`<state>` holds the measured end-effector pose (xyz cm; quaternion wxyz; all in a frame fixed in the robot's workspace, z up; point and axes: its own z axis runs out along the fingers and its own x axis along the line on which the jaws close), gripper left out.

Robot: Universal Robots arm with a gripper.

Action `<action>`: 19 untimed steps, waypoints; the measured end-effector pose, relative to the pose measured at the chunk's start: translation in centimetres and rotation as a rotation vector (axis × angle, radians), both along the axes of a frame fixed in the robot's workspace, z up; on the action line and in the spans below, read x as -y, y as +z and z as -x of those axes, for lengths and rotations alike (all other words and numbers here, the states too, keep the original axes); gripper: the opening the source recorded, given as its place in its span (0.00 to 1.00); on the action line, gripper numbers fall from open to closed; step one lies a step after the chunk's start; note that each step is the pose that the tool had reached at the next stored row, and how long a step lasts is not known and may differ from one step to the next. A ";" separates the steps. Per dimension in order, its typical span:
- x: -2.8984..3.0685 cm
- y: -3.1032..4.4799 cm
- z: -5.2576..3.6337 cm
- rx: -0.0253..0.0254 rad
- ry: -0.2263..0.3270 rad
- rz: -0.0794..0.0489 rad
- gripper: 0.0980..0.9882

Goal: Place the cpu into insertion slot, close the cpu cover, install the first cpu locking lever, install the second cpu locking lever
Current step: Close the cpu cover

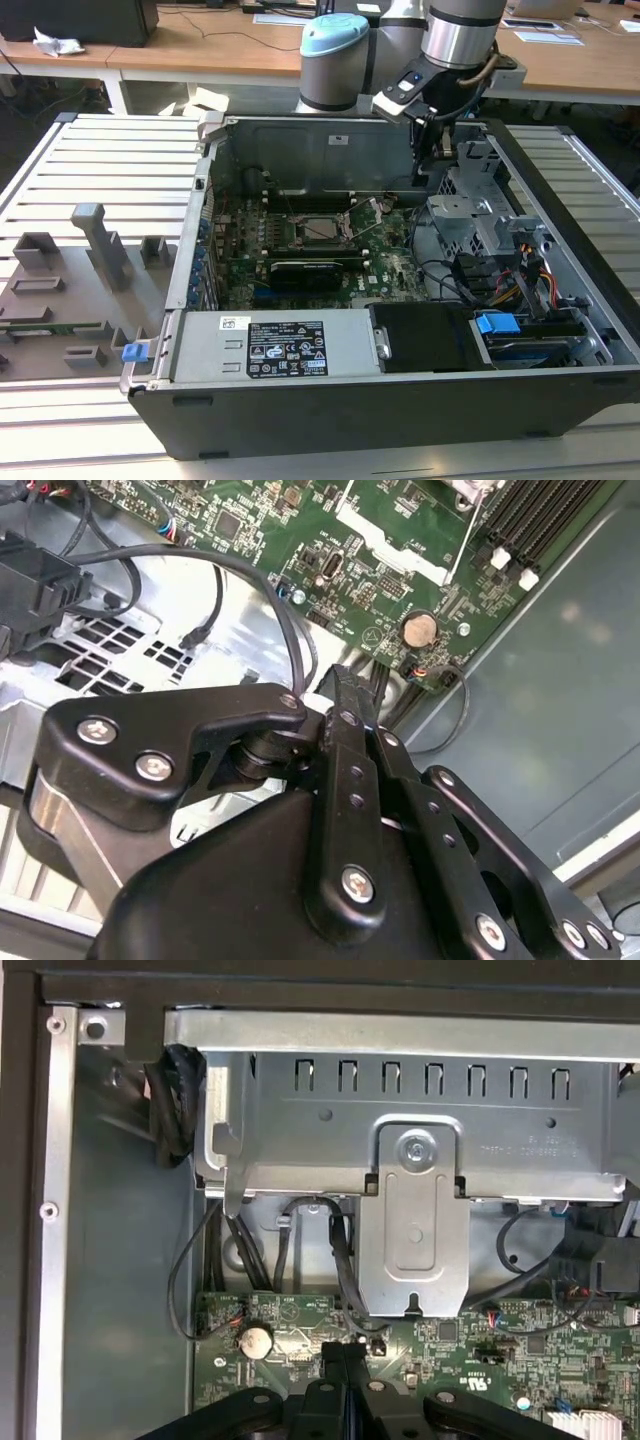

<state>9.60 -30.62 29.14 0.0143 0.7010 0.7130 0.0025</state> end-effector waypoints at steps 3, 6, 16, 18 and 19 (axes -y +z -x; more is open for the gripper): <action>0.00 -0.67 0.02 0.0000 0.000 0.000 0.01; 0.00 -1.03 0.35 0.0000 0.000 0.000 0.01; 0.00 -1.71 0.56 -0.0512 0.057 -0.002 0.01; 0.00 -1.80 0.75 -0.0511 0.059 -0.002 0.01; 0.00 -1.83 0.89 -0.0511 0.060 -0.002 0.01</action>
